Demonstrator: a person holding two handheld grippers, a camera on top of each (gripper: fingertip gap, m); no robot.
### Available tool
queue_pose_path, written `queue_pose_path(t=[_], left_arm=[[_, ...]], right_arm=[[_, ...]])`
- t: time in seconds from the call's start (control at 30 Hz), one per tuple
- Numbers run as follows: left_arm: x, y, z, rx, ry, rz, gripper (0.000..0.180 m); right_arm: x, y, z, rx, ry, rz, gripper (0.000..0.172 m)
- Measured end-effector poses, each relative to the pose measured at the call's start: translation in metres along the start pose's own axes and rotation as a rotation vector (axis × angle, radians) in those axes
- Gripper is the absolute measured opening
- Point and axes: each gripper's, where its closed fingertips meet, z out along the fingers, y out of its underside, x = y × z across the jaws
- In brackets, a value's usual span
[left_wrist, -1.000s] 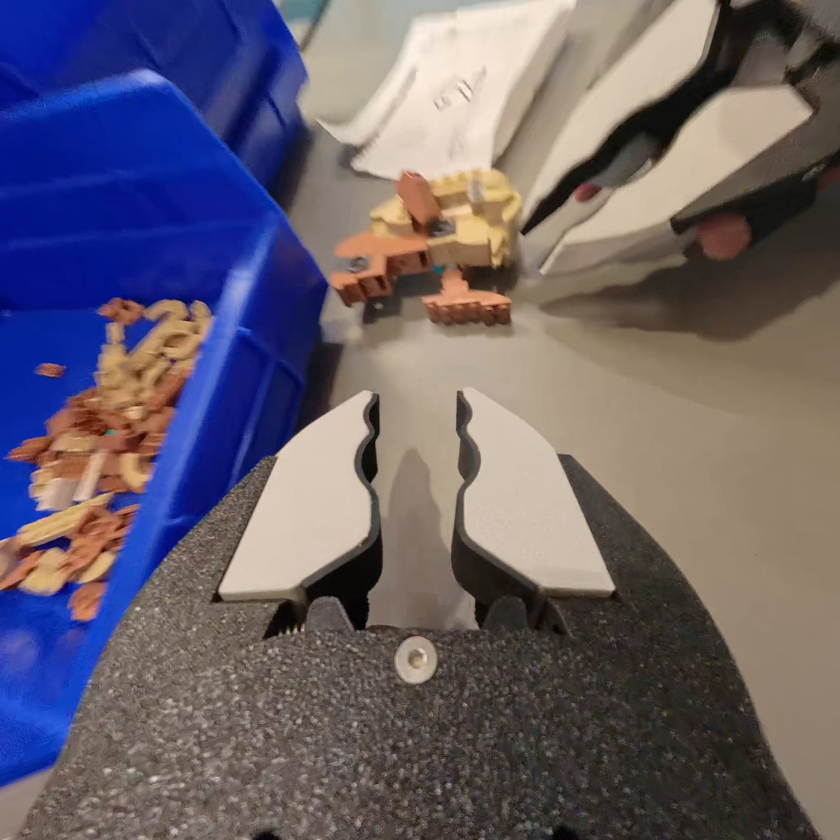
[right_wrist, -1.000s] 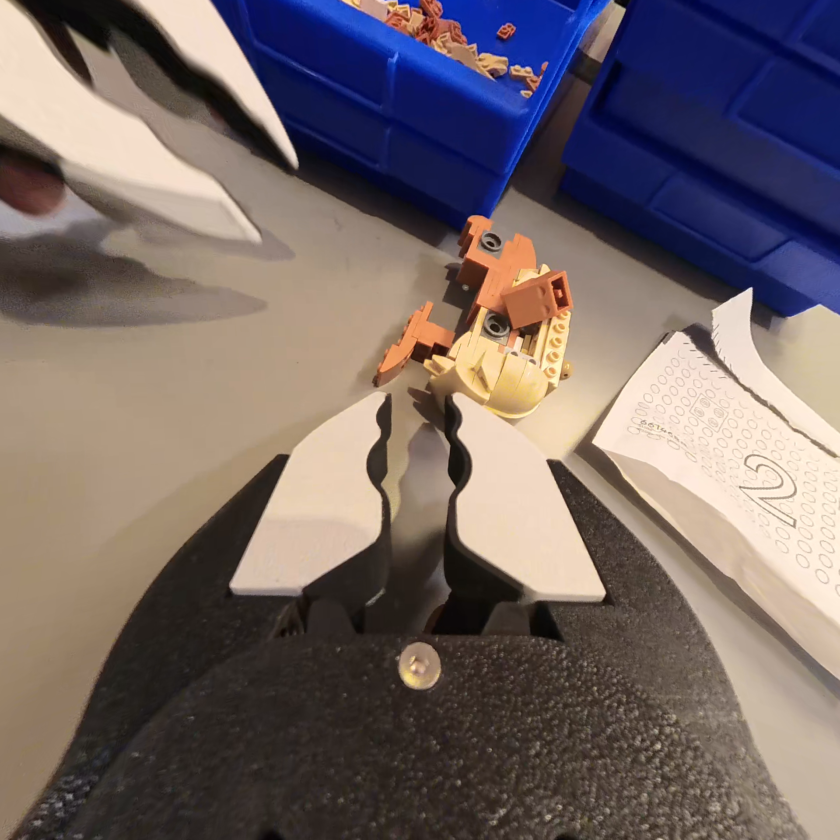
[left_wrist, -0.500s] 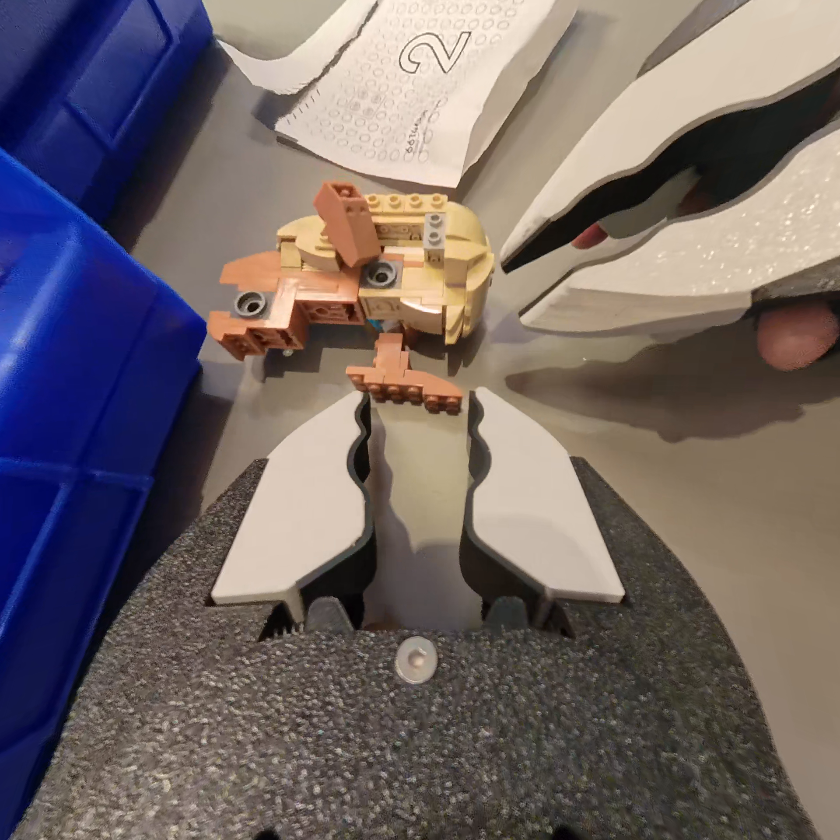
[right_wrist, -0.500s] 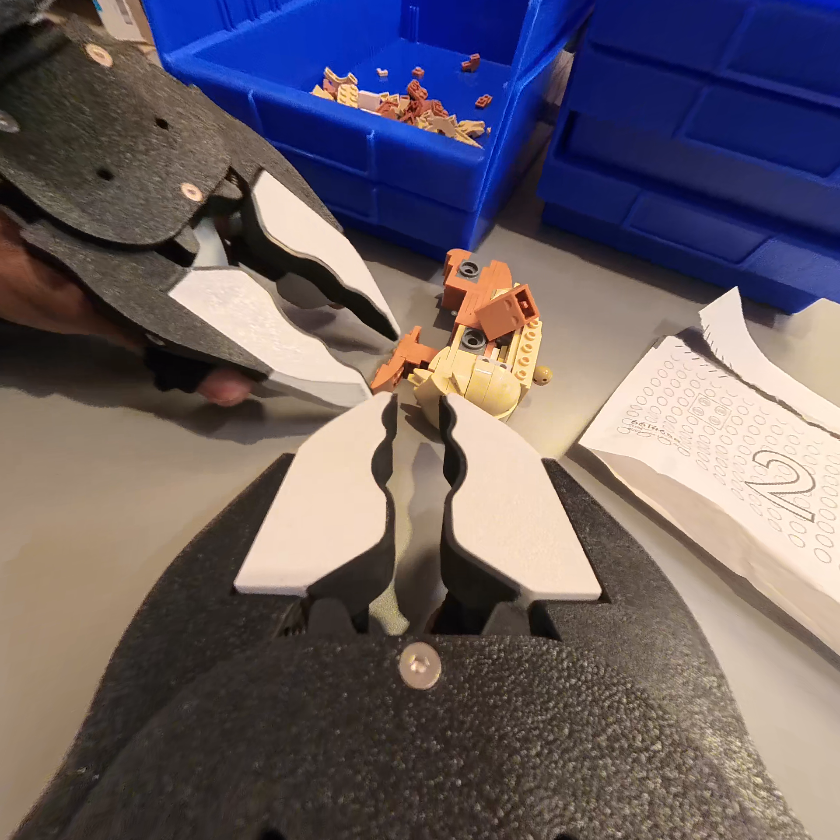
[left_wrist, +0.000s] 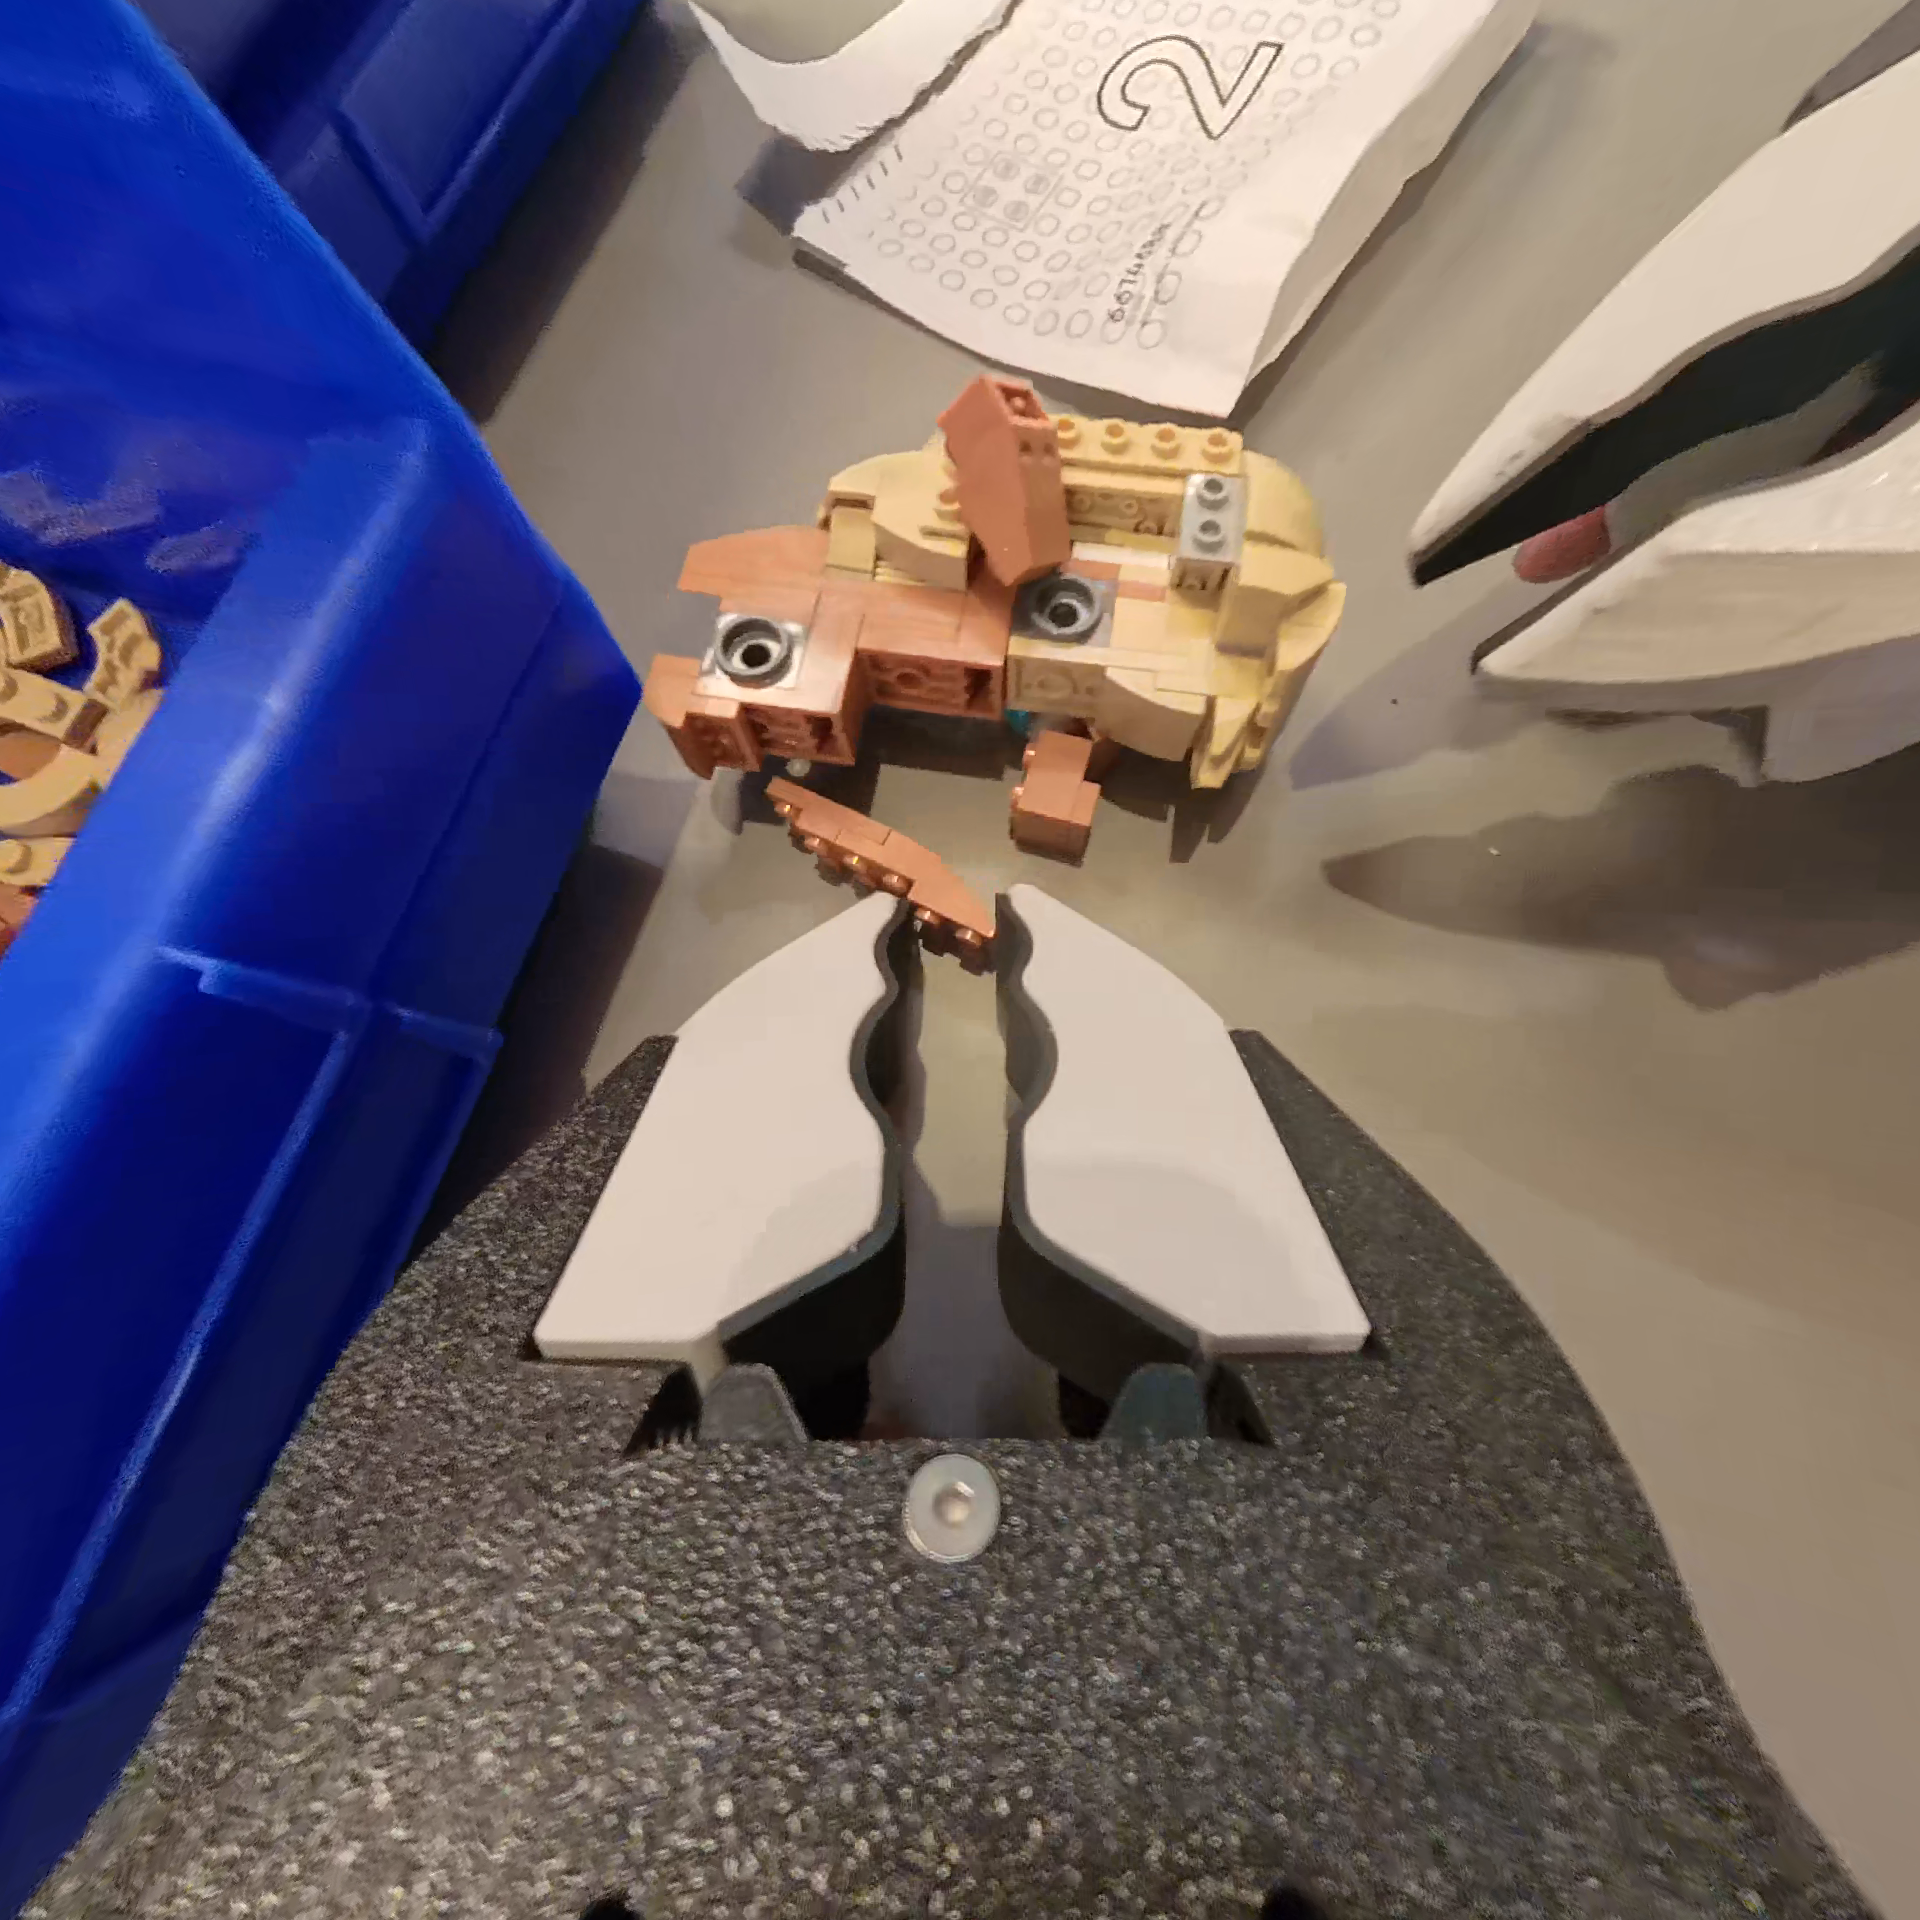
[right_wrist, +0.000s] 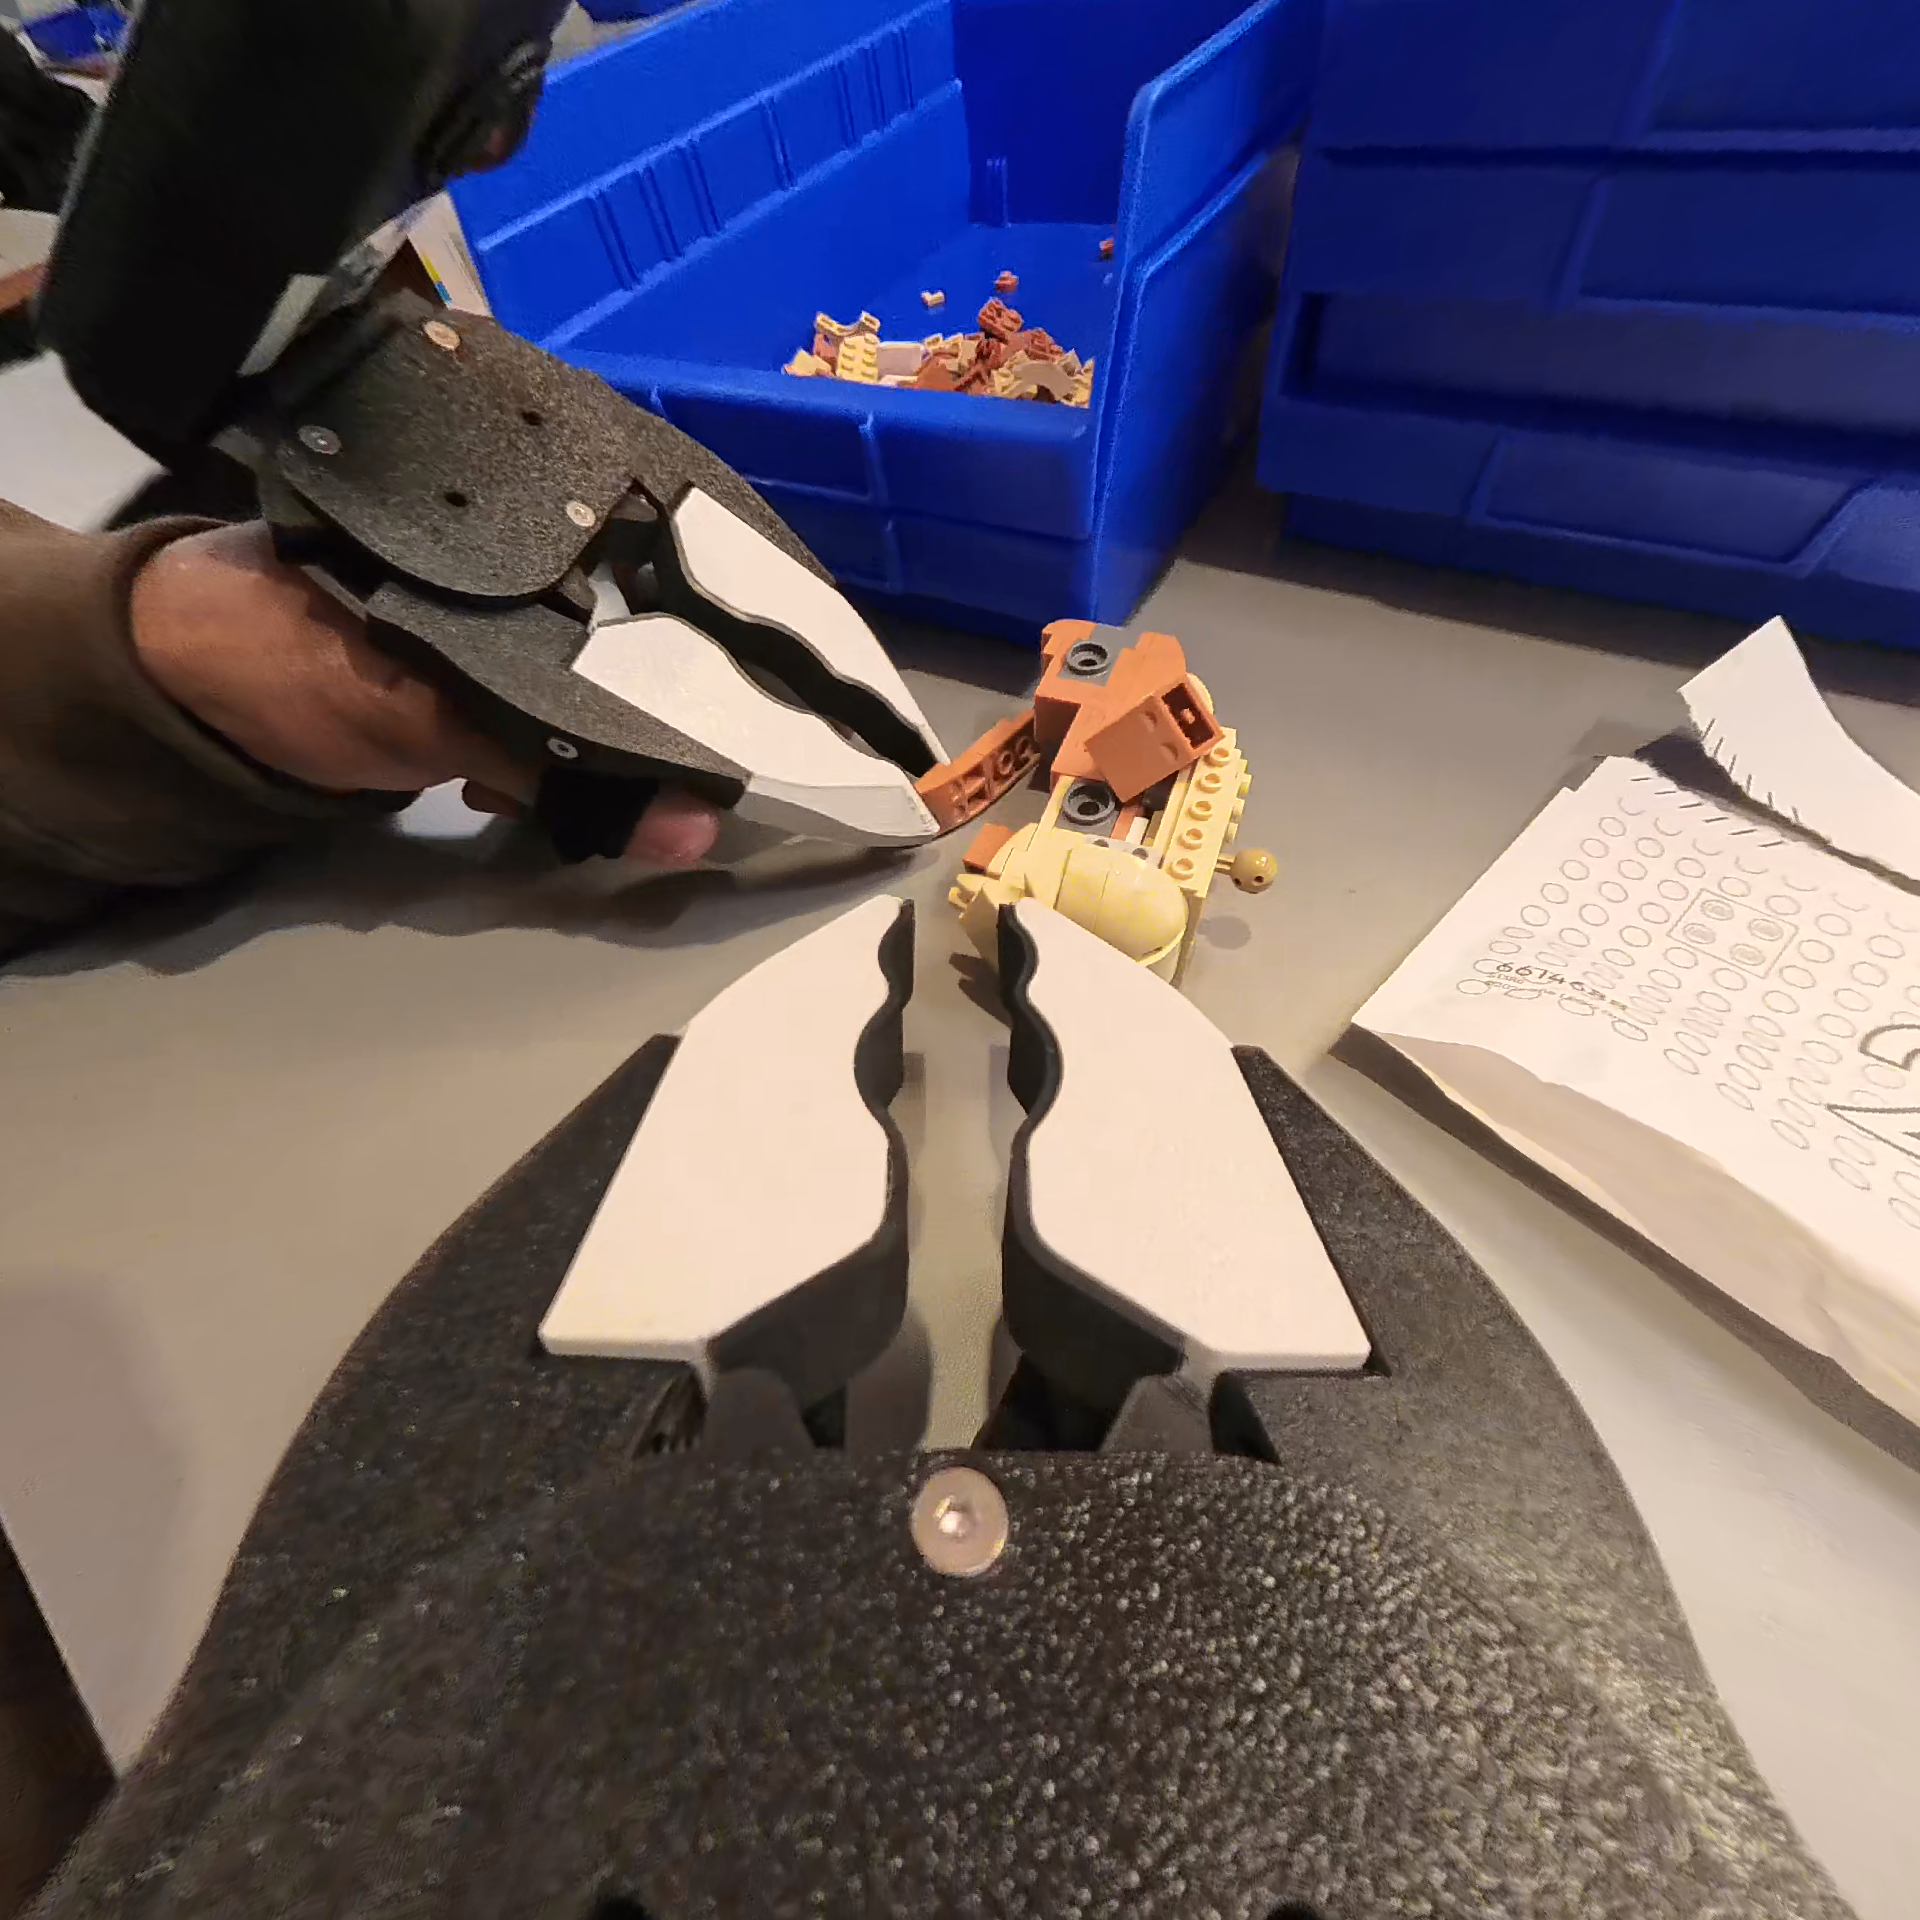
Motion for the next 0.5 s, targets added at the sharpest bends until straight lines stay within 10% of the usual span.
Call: queue_pose_path(t=[0.5], left_arm=[[-0.0060,0.0057,-0.0070,-0.007,0.134,-0.073,0.014]], right_arm=[[-0.0005,0.0008,0.0005,-0.005,-0.015,0.011,0.015]])
